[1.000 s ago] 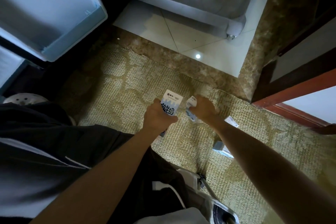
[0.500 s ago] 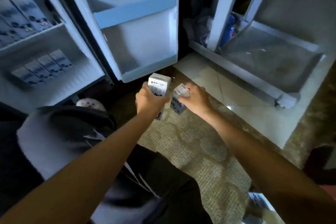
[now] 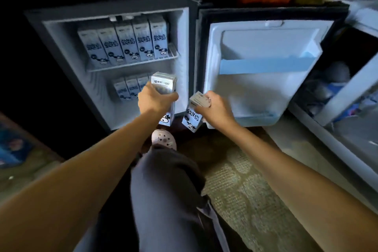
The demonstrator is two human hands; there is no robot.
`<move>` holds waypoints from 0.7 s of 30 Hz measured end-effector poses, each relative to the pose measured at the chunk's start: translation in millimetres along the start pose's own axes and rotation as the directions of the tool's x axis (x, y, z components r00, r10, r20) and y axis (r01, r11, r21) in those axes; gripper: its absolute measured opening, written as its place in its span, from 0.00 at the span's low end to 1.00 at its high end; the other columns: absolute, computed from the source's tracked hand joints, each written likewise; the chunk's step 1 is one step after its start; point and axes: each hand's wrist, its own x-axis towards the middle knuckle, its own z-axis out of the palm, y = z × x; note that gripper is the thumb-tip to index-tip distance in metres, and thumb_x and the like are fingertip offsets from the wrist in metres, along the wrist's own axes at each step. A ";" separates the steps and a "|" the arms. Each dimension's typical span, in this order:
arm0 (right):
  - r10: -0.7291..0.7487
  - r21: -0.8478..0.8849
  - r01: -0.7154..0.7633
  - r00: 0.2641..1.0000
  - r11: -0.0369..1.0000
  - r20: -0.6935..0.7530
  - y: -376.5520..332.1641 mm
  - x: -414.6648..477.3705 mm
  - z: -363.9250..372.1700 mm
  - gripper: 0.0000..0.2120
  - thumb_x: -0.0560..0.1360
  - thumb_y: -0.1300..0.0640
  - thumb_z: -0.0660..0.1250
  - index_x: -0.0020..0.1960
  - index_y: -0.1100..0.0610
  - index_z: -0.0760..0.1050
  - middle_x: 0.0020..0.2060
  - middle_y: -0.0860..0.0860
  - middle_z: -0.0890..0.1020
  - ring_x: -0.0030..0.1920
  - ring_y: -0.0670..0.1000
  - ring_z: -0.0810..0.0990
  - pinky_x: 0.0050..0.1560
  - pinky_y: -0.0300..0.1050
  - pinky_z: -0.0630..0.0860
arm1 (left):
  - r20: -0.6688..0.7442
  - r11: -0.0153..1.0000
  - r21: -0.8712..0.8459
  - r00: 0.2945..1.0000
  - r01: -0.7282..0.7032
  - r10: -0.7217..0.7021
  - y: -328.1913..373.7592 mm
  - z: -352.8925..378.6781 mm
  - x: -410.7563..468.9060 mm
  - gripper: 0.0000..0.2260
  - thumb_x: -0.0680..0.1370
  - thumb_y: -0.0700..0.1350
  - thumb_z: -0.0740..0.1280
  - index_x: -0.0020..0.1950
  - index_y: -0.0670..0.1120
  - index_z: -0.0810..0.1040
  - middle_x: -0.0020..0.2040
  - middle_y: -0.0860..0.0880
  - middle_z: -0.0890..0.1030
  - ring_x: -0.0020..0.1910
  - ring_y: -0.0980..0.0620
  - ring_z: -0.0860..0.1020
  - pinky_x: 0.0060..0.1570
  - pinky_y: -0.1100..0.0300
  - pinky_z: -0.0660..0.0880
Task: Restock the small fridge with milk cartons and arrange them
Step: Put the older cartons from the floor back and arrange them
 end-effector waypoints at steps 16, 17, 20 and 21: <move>-0.085 -0.224 0.136 0.971 0.965 0.225 -41.0 149.5 144.6 0.13 0.73 0.55 0.70 0.53 0.60 0.74 0.51 0.57 0.81 0.48 0.56 0.79 0.36 0.39 0.67 | -0.044 0.987 -0.075 0.988 0.142 -0.146 -116.5 -29.5 153.2 0.16 0.68 0.39 0.74 0.38 0.50 0.66 0.32 0.55 0.70 0.30 0.58 0.69 0.28 0.68 0.67; -0.081 -0.245 0.138 0.970 0.960 0.228 -39.8 157.8 151.7 0.12 0.73 0.55 0.69 0.53 0.60 0.74 0.50 0.57 0.81 0.46 0.55 0.78 0.32 0.39 0.67 | -0.030 0.987 -0.070 0.988 0.147 -0.149 -123.8 -26.8 161.5 0.18 0.69 0.39 0.74 0.37 0.51 0.65 0.33 0.55 0.70 0.30 0.60 0.69 0.30 0.68 0.68; -0.081 -0.288 0.150 0.968 0.946 0.238 -33.9 181.3 173.1 0.09 0.73 0.58 0.68 0.51 0.60 0.74 0.48 0.57 0.82 0.42 0.54 0.77 0.28 0.37 0.64 | -0.018 0.983 -0.026 0.984 0.180 -0.180 -145.8 -19.4 184.4 0.13 0.68 0.41 0.75 0.40 0.49 0.71 0.32 0.56 0.72 0.31 0.62 0.69 0.40 0.61 0.73; -0.082 -0.296 0.155 0.966 0.943 0.245 -31.3 188.5 180.1 0.09 0.73 0.58 0.68 0.51 0.60 0.74 0.47 0.56 0.82 0.43 0.55 0.78 0.28 0.39 0.65 | -0.034 0.980 -0.023 0.979 0.199 -0.199 -154.7 -16.0 193.1 0.10 0.68 0.42 0.75 0.44 0.45 0.75 0.30 0.56 0.73 0.29 0.61 0.70 0.43 0.59 0.75</move>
